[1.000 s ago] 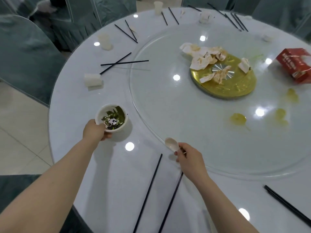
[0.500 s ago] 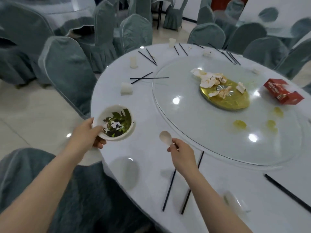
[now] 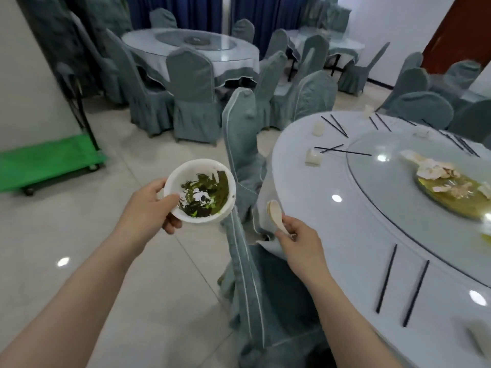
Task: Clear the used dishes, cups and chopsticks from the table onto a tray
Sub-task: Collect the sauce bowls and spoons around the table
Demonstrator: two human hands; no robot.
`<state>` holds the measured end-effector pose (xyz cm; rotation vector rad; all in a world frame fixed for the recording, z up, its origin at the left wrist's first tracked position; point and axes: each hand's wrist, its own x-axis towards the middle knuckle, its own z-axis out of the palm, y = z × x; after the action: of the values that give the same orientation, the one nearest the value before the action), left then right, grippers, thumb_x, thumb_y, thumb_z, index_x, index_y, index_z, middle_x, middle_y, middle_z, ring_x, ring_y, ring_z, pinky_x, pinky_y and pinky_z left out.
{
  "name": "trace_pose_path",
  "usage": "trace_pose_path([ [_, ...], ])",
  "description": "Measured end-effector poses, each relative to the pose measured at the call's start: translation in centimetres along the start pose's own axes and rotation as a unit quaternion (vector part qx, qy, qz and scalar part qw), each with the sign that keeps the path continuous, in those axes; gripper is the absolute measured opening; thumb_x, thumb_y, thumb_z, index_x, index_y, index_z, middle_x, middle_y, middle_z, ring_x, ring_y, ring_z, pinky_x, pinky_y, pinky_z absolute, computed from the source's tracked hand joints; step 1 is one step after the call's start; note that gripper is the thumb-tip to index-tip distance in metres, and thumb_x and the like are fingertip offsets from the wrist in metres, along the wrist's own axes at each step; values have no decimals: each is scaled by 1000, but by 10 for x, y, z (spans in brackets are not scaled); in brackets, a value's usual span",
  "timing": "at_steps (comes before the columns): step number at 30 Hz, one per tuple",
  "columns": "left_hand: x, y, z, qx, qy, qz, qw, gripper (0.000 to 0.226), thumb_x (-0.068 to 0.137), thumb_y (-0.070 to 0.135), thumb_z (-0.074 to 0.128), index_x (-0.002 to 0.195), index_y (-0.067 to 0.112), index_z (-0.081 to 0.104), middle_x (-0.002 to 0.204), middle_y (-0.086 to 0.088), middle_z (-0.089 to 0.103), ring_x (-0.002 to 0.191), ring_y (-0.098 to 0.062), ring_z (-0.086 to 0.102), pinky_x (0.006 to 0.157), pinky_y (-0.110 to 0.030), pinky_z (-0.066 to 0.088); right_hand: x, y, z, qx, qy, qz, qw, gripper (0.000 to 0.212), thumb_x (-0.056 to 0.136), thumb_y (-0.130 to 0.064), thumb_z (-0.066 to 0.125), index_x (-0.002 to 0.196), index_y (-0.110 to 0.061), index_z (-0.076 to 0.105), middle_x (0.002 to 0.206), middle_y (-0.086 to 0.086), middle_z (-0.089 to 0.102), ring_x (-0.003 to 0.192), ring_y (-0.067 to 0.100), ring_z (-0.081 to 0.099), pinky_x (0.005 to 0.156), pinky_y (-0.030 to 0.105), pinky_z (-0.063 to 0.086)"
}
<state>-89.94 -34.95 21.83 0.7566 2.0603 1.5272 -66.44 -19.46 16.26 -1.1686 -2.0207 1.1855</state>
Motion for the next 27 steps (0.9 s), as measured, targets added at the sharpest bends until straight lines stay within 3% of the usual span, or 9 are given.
trace_pose_path([
  [3,-7,-15,-54,-21,53,-6,998,30,89,8,54,110,28,61,57,-5,68,41,-14,58,36,-23,45,1,-33,38,0,-36,-40,999,33,90,-15,57,110,-42,62,78,-28,66,75,-9,60,61,6,44],
  [6,-11,-31,-93,-43,98,-20,994,29,89,7,54,110,25,62,56,-3,67,41,-12,57,36,-22,43,6,-55,69,-9,-65,-54,996,29,91,-20,58,116,-35,64,85,-24,68,80,-6,62,60,7,43],
  [11,-11,-62,-150,-43,139,-59,988,26,88,6,54,105,22,64,51,-2,64,39,-12,55,35,-21,41,23,-77,129,-14,-98,-66,993,30,89,-14,58,113,-32,66,87,-19,68,76,-5,61,59,7,42],
  [15,16,-84,-204,-9,169,-76,983,29,88,7,53,109,22,64,51,-4,64,39,-13,54,36,-22,42,51,-96,189,-26,-118,-63,991,32,88,-15,60,118,-26,65,90,-16,69,83,3,64,70,21,49],
  [17,41,-92,-224,-5,177,-78,981,30,89,7,53,112,23,64,51,-5,64,39,-13,53,37,-22,43,70,-106,214,-29,-126,-61,990,33,89,-16,60,120,-26,64,90,-16,68,83,4,64,72,22,50],
  [20,96,-99,-255,-15,185,-75,980,30,90,7,53,113,24,62,49,-2,63,38,-11,53,36,-22,42,115,-122,255,-33,-125,-55,990,31,89,-18,60,118,-30,63,88,-21,66,77,-7,61,60,9,40],
  [27,247,-112,-321,19,157,-82,984,27,92,10,52,111,24,63,52,-5,65,40,-12,54,39,-23,44,254,-168,367,-40,-125,-41,990,27,87,-17,61,110,-29,66,79,-17,67,70,-3,60,53,10,39],
])
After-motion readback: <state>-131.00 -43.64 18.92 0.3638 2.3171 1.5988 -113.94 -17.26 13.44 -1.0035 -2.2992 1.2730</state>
